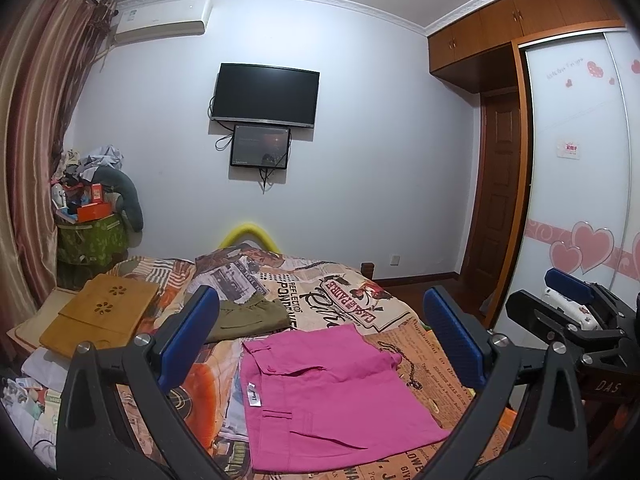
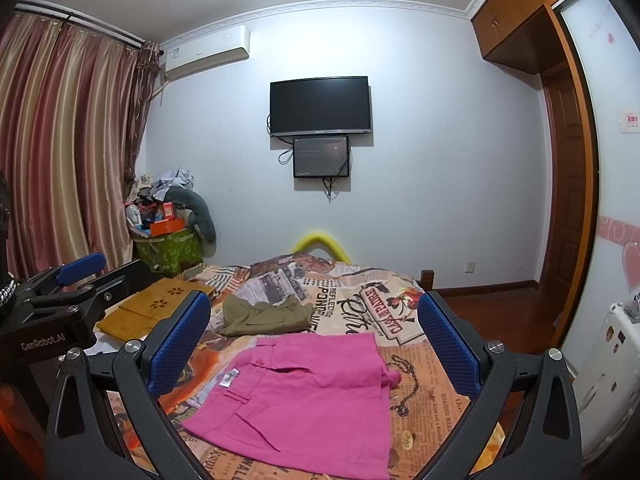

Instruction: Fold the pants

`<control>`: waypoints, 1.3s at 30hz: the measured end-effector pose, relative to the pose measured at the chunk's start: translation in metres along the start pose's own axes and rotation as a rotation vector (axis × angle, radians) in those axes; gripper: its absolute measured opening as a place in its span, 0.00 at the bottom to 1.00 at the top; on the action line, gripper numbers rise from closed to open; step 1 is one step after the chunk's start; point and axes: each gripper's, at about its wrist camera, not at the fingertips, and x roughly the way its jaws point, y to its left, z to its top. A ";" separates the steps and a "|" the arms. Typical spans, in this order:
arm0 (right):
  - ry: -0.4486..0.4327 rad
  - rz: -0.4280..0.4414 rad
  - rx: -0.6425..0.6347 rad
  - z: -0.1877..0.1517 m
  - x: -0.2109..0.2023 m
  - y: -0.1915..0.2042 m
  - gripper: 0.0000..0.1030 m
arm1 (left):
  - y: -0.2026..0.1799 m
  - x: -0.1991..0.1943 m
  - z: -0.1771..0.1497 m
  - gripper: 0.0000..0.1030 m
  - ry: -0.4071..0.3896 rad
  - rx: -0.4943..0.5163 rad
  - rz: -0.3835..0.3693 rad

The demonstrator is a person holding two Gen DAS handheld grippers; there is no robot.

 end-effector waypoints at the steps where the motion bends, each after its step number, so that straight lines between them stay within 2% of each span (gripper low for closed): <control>1: -0.001 0.001 0.001 0.000 0.000 0.000 1.00 | 0.000 0.000 0.000 1.00 0.000 0.000 -0.001; 39: 0.007 0.002 0.010 -0.004 0.002 -0.005 1.00 | -0.003 0.002 -0.005 1.00 -0.005 0.025 -0.003</control>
